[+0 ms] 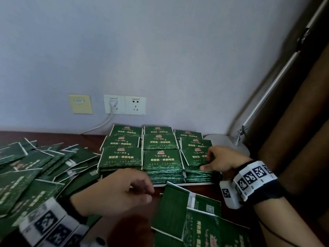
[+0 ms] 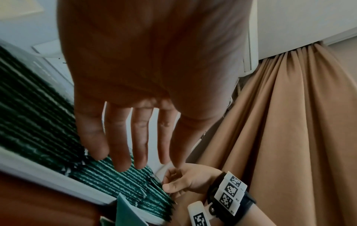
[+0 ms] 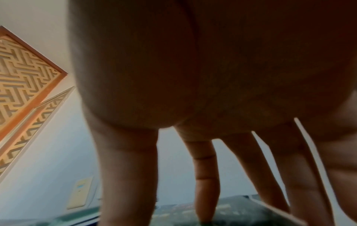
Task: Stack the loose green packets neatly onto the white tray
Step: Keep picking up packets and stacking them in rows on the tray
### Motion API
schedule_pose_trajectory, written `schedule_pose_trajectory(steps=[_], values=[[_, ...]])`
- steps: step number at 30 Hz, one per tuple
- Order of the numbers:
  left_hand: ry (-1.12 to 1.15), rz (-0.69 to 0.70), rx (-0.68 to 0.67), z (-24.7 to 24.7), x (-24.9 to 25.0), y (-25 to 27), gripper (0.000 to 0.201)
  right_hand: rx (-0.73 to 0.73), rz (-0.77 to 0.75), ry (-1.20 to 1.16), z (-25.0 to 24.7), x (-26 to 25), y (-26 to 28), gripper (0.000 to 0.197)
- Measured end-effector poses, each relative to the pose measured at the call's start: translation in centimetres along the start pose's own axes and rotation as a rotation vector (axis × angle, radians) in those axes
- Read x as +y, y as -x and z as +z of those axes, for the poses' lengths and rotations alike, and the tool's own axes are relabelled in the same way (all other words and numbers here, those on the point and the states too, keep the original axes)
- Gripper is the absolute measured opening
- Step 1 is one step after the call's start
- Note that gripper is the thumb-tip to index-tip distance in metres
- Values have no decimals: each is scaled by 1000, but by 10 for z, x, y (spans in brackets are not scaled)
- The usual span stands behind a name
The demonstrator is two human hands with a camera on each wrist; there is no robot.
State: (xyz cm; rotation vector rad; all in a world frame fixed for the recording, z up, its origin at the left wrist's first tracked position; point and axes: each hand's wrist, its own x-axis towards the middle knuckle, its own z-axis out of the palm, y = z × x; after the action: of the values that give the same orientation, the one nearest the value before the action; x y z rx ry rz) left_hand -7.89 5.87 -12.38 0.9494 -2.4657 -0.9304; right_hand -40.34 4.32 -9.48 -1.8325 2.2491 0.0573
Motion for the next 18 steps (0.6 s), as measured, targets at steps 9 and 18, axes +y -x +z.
schedule_pose_trajectory(steps=[9,18], values=[[-83,-36,-53,11,-3,-35,6,13,10,1,-4,1,1,47],[-155,-110,-181,24,0,-43,20,101,-45,-74,-19,-7,37,40]])
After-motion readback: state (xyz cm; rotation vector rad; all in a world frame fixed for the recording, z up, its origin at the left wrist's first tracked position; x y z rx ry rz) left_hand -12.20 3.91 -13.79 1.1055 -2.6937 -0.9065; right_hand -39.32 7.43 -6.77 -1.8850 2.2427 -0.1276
